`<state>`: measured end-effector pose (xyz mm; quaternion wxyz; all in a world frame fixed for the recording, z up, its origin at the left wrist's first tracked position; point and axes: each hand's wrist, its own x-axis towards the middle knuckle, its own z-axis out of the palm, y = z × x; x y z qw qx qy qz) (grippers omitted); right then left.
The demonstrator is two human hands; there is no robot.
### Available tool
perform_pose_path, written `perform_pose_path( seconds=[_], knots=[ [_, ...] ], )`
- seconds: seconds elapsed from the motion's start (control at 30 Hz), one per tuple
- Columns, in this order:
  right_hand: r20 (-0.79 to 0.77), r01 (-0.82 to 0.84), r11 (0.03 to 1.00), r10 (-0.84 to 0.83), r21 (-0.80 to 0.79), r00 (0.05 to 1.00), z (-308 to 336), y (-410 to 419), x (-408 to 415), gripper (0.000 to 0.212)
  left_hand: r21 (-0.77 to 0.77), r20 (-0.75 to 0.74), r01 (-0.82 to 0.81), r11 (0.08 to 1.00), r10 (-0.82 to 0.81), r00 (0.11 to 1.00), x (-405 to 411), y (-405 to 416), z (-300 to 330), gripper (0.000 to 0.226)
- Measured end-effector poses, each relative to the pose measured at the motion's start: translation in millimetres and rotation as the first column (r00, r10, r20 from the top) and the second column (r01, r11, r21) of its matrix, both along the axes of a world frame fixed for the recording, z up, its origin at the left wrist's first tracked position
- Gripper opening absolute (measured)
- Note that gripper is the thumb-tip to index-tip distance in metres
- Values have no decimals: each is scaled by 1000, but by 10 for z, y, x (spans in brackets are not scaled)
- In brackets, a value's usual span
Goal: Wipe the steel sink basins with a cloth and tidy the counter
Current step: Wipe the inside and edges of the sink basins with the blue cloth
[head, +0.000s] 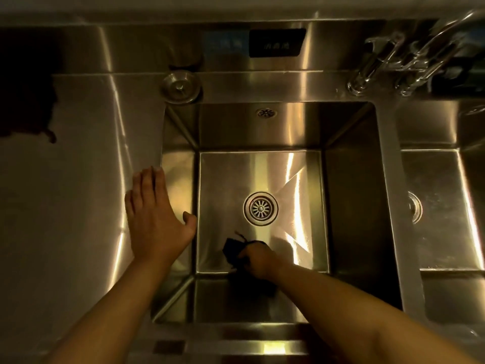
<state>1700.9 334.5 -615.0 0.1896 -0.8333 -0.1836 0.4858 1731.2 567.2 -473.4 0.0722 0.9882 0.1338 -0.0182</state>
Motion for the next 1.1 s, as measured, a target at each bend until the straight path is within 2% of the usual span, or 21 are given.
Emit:
perform_pose_path(
  seconds=[0.13, 0.2, 0.27, 0.43, 0.5, 0.63, 0.7, 0.83, 0.97, 1.03, 1.1],
  knots=[
    [-66, 310, 940, -304, 139, 950, 235, 176, 47, 49, -8, -8, -2, 1000, 2, 1000, -28, 6, -15, 112],
    [-115, 504, 844, -491, 184, 864, 403, 190, 77, 53, -23, -6, -7, 1000, 6, 1000, -37, 15, -27, 112],
    [-114, 627, 742, -620, 238, 777, 599, 133, 126, 61, -42, -5, 0, 999, -1, 1000, -31, 18, -23, 113],
    [14, 720, 579, -783, 382, 622, 1294, -318, 328, 49, -85, -20, -5, 996, 3, 1000, -46, 7, 45, 109],
    [118, 754, 516, -848, 406, 517, 1606, -645, 408, 48, -111, -11, 5, 994, -6, 1000, -63, 6, 71, 107],
    [324, 779, 385, -914, 495, 246, 2122, -1275, 412, 45, -180, -18, 13, 983, -16, 1000, -82, 25, 125, 104],
    [413, 775, 389, -892, 497, 183, 2273, -1491, 346, 45, -207, -38, 16, 978, -24, 999, -81, 37, 145, 104],
    [526, 776, 414, -841, 476, 127, 2466, -1756, 86, 48, -275, -69, 40, 961, -61, 996, -53, 22, 241, 94],
    [601, 765, 441, -794, 470, 88, 2521, -1833, -336, 48, -405, 18, 221, 887, -234, 972, -155, -235, 411, 84],
    [635, 752, 481, -765, 450, 110, 2506, -1851, -568, 48, -490, 39, 277, 827, -296, 954, -267, -458, 509, 81],
    [648, 773, 525, -735, 357, 200, 2447, -1866, -800, 51, -554, 13, 295, 779, -346, 938, -406, -699, 586, 77]
  ],
)
